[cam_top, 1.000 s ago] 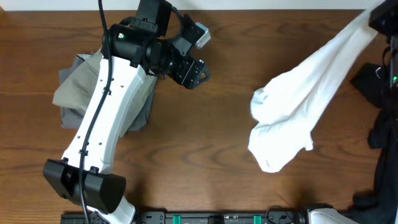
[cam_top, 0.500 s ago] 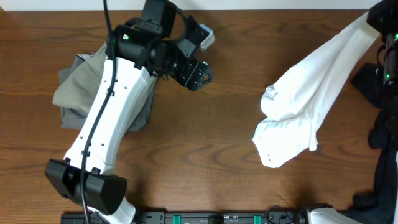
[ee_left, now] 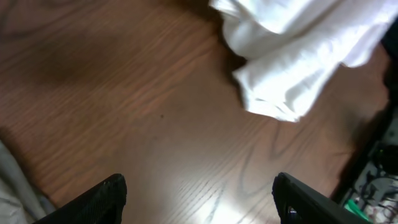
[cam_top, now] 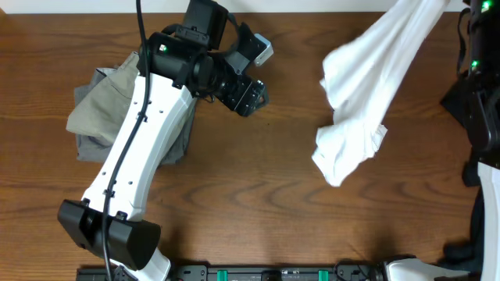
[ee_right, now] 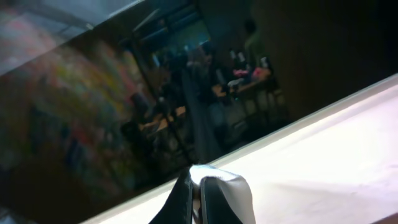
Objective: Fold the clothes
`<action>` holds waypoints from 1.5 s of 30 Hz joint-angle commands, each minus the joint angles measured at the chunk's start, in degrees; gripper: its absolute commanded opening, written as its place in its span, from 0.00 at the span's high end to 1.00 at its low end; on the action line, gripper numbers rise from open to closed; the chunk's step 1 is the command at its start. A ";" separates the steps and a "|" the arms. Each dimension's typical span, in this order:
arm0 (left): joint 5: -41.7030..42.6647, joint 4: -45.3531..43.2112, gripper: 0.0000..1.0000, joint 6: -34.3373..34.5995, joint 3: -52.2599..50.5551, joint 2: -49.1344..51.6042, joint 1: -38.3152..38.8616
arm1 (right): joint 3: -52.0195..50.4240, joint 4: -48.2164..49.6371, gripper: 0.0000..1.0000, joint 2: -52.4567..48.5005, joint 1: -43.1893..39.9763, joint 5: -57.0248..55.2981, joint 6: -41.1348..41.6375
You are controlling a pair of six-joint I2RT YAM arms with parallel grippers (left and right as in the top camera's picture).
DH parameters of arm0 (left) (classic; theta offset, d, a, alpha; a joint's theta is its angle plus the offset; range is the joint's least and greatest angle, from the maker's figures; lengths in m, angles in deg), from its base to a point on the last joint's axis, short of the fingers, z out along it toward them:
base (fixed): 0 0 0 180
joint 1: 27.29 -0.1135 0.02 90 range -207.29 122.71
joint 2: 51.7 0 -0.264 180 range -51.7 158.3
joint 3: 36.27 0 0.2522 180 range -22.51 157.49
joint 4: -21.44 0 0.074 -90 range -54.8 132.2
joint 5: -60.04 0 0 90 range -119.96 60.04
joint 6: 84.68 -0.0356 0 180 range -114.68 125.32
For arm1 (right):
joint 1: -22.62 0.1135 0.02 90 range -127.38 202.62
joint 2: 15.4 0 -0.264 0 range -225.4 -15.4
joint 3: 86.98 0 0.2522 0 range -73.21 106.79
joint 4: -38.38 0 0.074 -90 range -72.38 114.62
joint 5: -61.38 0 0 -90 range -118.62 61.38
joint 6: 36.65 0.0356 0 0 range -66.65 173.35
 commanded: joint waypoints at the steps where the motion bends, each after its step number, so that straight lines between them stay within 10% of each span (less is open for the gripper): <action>1: 6.56 0.22 0.23 -0.52 -0.22 -1.64 0.33 | 0.52 0.79 0.99 -0.52 0.28 -6.12 -0.94; 13: -5.92 -9.14 0.23 4.96 -10.45 -1.62 16.76 | 0.52 -2.27 0.99 -0.52 0.28 -6.56 -0.92; 27: -23.41 -55.52 0.23 24.15 -30.16 -0.02 30.40 | 0.52 -5.62 0.99 -0.52 2.01 -6.54 -0.90; 34: -24.06 -61.33 0.42 30.21 -30.16 3.93 31.28 | 0.52 -6.01 0.99 -0.52 3.78 -6.54 -0.92; 45: -22.95 -60.92 0.43 37.75 -30.14 7.65 32.50 | 0.52 -8.04 0.99 -0.52 5.35 -6.60 -0.92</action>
